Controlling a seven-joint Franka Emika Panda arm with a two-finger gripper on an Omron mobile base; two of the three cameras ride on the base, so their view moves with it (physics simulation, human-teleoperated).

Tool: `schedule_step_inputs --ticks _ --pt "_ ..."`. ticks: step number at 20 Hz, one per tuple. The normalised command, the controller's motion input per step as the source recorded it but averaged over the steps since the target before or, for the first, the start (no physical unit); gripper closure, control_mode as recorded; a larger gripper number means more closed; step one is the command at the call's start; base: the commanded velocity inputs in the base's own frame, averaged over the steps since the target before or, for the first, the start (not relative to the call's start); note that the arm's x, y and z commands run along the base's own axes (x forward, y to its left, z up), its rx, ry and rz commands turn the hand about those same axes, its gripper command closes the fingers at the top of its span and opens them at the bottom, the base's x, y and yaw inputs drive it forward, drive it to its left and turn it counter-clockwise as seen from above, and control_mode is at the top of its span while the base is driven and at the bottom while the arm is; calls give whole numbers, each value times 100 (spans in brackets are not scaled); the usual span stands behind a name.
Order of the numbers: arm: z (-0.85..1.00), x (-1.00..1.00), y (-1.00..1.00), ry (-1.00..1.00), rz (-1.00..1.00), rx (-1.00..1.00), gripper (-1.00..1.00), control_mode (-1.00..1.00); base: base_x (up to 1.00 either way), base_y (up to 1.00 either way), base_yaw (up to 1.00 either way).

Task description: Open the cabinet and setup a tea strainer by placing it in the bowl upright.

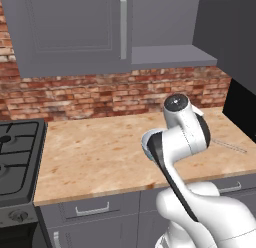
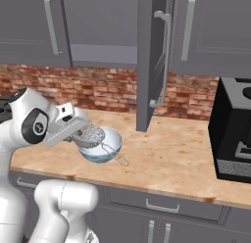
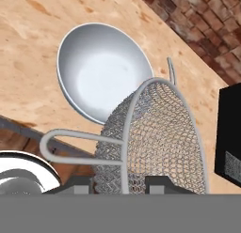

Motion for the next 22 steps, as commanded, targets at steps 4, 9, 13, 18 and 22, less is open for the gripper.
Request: schedule_step_inputs --ticks 4,9,13,18,22 --pt "-31 43 0 1 0 0 100 -100 0 0 0" --pt "-3 42 0 0 2 0 100 -100 0 0 0" --pt "-17 19 10 0 0 0 100 -100 0 0 0" --pt "-28 12 11 2 0 0 100 -100 0 0 0" --pt "-28 14 13 0 0 0 100 -100 0 0 0"
